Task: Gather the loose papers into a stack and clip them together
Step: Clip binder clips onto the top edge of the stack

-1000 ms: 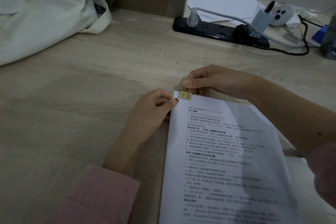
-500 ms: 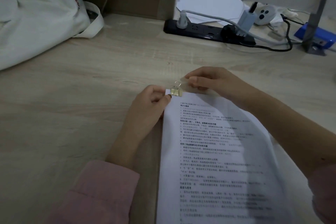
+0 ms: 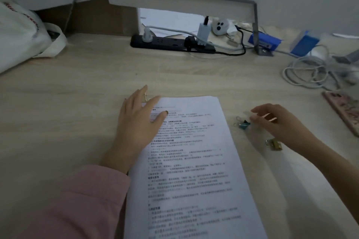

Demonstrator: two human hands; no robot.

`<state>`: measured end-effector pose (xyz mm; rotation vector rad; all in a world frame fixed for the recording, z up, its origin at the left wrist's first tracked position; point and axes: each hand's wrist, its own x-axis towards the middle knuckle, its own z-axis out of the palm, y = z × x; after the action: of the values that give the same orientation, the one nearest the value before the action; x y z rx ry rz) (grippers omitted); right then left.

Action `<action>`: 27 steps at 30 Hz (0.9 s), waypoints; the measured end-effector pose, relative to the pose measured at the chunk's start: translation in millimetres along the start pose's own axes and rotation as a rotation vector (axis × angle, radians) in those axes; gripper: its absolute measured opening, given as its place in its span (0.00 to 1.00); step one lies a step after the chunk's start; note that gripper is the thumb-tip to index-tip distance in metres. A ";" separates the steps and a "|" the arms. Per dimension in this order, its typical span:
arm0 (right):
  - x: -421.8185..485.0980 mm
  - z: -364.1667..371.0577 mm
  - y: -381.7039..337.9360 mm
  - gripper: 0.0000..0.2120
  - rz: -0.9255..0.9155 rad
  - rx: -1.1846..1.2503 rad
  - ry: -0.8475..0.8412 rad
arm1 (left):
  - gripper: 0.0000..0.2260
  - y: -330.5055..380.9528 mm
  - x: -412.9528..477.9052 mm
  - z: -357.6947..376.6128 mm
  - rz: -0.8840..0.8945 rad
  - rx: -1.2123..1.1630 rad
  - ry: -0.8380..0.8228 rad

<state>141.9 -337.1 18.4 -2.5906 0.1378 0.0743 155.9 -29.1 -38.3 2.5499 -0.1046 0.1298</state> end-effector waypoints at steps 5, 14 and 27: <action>-4.9 13.5 2.7 0.16 -0.020 0.008 -0.050 | 0.25 4.4 -3.2 5.2 0.008 0.063 -0.054; -4.5 21.2 -16.4 0.05 -0.164 -0.039 0.046 | 0.23 3.8 -3.6 8.7 0.017 0.064 -0.027; -9.2 42.2 -118.2 0.11 -0.152 0.787 -0.287 | 0.02 53.2 -9.0 -16.6 0.025 -0.857 -0.299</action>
<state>145.0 -213.9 44.0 -1.7745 -0.1182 0.2742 140.3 -63.6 3.6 1.6945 -0.2471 -0.2428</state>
